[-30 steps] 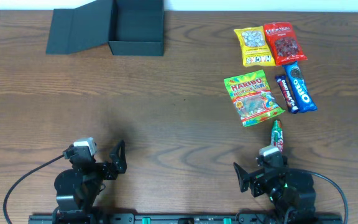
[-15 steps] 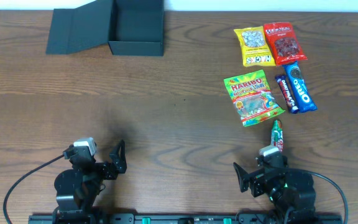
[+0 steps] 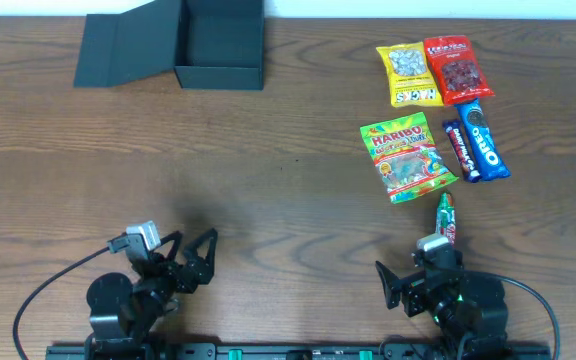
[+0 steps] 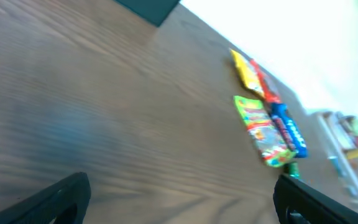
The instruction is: Pack container
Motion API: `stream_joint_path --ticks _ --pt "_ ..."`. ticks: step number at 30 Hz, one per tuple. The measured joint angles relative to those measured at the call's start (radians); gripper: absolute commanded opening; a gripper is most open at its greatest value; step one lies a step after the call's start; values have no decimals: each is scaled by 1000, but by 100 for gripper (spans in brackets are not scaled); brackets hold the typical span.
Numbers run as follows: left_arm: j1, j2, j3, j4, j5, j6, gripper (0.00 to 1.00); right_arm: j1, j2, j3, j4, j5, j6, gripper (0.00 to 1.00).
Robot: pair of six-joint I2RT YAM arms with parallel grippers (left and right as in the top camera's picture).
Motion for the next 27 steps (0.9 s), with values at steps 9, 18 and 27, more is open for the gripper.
stream_joint_path --ticks 9,18,27 --pt "0 24 53 290 139 29 96 0 -2 0 0 0 0 99" --pt "0 545 384 252 68 328 95 0 -3 0 1 0 0 99" --pt "-63 1278 867 251 -111 523 95 0 -3 0 1 0 0 99"
